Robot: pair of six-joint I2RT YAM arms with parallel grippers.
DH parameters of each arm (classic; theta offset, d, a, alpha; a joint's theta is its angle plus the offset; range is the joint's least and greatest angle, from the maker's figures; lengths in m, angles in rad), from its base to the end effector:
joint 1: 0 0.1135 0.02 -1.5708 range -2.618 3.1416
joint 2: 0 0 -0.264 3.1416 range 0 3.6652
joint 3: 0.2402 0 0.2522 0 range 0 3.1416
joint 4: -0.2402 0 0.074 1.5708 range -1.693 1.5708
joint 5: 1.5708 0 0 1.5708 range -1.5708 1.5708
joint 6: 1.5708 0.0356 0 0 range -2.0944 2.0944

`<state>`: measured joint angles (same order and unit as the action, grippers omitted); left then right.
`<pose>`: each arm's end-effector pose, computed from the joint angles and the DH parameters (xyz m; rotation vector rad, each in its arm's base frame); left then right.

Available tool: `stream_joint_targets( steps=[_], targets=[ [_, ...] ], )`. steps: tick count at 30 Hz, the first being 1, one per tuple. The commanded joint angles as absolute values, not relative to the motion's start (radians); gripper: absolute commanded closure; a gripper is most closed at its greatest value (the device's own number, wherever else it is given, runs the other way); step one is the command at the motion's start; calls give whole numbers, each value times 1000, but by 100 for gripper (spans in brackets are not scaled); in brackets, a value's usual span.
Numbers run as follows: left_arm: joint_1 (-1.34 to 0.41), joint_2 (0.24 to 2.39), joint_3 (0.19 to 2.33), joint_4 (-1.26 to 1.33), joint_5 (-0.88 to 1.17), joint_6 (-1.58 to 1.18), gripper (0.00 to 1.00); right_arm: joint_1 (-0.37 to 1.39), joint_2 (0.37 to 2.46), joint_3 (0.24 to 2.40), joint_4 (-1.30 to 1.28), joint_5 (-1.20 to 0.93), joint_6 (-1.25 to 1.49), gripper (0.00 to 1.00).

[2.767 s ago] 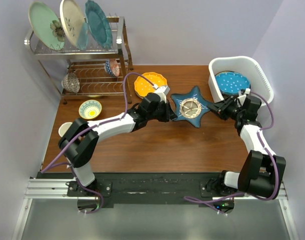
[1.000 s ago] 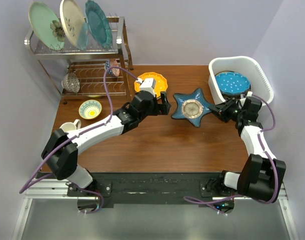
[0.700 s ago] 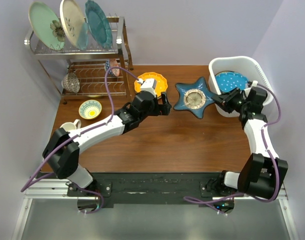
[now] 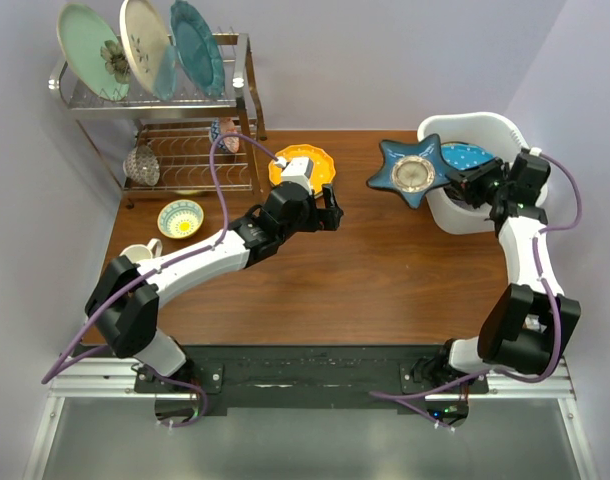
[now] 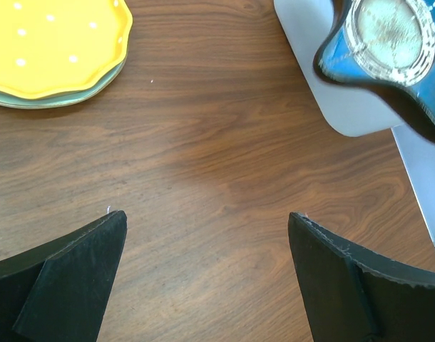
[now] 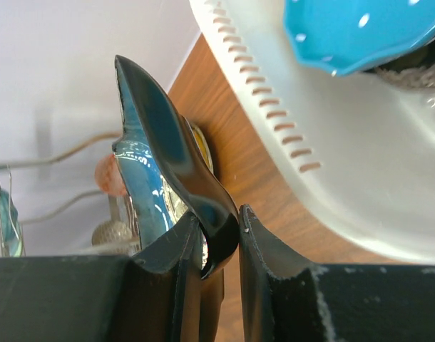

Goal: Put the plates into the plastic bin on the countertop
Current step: Place the plate in the plastic bin.

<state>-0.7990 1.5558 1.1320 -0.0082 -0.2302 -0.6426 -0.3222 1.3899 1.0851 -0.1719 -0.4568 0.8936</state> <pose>0.2588 -0.2543 0.2859 0.0089 2.0593 -0.6893 0.3069 -0.0859 0.3083 0.9436 1.8702 0.8186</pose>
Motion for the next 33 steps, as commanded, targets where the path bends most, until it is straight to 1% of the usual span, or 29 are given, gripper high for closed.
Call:
stream_joint_targets(
  steps=[1, 13, 17, 21, 33],
  targets=[
    [-795, 1554, 1143, 40, -218, -624, 0, -341, 1387, 1206, -40, -446, 1009, 100],
    [-793, 1562, 1157, 35, -195, -609, 0, -377, 1442, 1281, -48, -348, 1052, 100],
    [-790, 1562, 1158, 32, -192, -603, 0, -403, 1437, 1249, -11, -272, 1101, 100],
    [-784, 1566, 1160, 31, -190, -597, 0, -422, 1439, 1262, -9, -200, 1120, 100],
    [-776, 1585, 1166, 35, -153, -591, 0, -440, 1479, 1247, 15, -120, 1184, 100]
  ],
)
